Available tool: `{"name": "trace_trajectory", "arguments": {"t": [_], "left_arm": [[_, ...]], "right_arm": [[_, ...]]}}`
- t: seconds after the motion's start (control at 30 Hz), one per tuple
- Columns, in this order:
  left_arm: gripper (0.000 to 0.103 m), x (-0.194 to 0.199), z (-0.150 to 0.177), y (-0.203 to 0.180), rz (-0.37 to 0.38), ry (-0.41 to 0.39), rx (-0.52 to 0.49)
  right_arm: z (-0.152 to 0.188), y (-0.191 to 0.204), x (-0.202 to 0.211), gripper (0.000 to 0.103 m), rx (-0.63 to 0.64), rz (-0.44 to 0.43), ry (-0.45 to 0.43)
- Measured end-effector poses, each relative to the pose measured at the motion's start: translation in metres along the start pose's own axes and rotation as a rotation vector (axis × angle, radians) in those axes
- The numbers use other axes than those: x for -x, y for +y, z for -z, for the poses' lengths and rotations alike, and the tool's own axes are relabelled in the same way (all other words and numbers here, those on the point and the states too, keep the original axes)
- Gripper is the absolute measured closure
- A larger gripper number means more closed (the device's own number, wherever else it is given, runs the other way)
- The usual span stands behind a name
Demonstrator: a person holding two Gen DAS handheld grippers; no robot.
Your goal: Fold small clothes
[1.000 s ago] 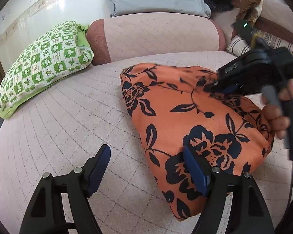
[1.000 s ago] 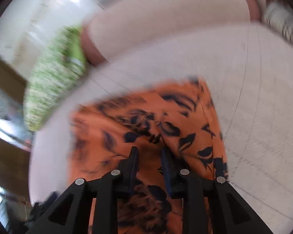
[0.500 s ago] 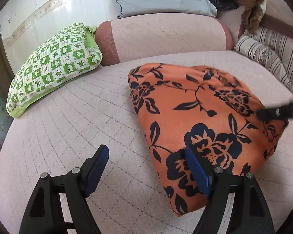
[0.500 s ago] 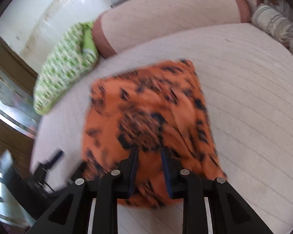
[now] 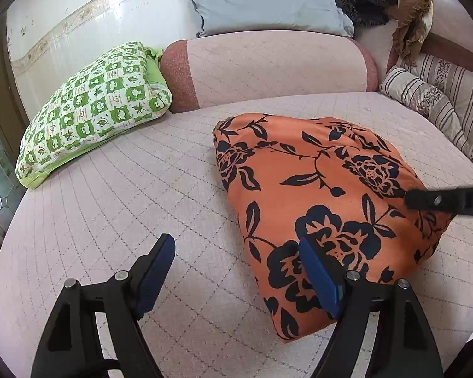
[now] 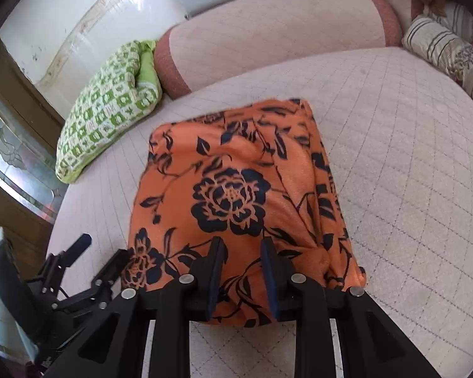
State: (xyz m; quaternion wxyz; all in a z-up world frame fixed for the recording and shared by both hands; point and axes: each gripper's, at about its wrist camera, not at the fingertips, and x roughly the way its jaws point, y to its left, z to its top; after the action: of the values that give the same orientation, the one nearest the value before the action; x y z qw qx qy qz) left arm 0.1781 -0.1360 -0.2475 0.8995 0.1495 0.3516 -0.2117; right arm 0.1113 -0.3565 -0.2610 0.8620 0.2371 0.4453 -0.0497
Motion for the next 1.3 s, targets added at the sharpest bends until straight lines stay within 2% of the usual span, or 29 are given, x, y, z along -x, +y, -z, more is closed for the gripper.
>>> {"name": "trace_trajectory", "arguments": {"t": [0.07,0.17,0.5,0.7,0.73,0.8,0.83,0.9,1.3], "left_arm": [[0.022,-0.005,-0.001,0.001,0.001,0.013,0.002],[0.022,-0.01,-0.002,0.002,0.005,0.02,0.008],[0.022,-0.01,-0.007,-0.003,0.028,0.018,0.019],[0.022,-0.013,-0.01,-0.004,0.04,0.022,0.028],[0.022,-0.014,-0.01,-0.003,0.041,0.024,0.031],[0.022,-0.016,-0.011,-0.002,0.045,0.026,0.036],[0.022,-0.017,-0.012,-0.002,0.046,0.025,0.039],[0.022,-0.019,-0.013,-0.001,0.048,0.024,0.042],[0.021,-0.027,-0.022,0.0,0.063,0.021,0.068]], "right_arm": [[0.0,-0.005,-0.014,0.075,-0.016,0.019,0.049],[-0.004,-0.006,-0.015,0.076,-0.019,0.002,0.046],[-0.018,-0.027,0.011,0.076,-0.081,-0.096,-0.099],[-0.026,-0.036,0.011,0.076,-0.091,-0.073,-0.132],[-0.027,-0.037,0.011,0.074,-0.095,-0.074,-0.136],[-0.03,-0.042,0.009,0.051,-0.113,-0.072,-0.145],[-0.031,-0.044,0.01,0.026,-0.126,-0.07,-0.157],[-0.032,-0.05,0.012,0.024,-0.15,-0.06,-0.192],[-0.041,-0.074,0.0,0.024,-0.216,-0.116,-0.144]]}}
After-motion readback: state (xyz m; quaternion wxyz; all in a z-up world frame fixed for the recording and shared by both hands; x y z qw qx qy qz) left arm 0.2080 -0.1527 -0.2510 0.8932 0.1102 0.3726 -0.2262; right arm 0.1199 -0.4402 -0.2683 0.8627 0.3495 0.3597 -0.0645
